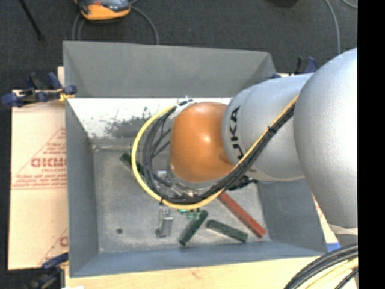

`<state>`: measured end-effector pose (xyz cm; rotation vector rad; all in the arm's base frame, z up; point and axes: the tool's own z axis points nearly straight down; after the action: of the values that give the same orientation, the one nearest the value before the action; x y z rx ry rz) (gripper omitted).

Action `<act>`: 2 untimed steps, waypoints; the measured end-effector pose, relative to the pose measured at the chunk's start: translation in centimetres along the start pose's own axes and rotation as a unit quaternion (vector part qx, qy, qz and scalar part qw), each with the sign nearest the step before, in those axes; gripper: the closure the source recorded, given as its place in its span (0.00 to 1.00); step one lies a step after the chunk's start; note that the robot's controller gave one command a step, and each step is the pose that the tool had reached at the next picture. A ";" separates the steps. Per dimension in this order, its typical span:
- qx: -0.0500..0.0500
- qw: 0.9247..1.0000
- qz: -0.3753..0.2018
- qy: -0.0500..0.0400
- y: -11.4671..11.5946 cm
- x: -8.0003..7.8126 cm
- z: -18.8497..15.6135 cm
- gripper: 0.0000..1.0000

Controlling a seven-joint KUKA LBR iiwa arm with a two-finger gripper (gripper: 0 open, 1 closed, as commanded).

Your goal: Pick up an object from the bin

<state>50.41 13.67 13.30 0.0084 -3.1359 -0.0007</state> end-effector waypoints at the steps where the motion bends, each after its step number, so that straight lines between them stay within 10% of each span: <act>1: -0.001 1.000 0.003 -0.004 -0.1 -0.2 -0.4 0.00; 2: -0.001 1.000 0.030 -0.006 0.7 -8.5 4.3 0.00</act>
Offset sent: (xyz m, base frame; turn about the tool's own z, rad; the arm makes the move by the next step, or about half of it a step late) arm 0.1056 0.0097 -0.0630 0.0816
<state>58.86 14.44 8.92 -0.0866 -3.1477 -0.0046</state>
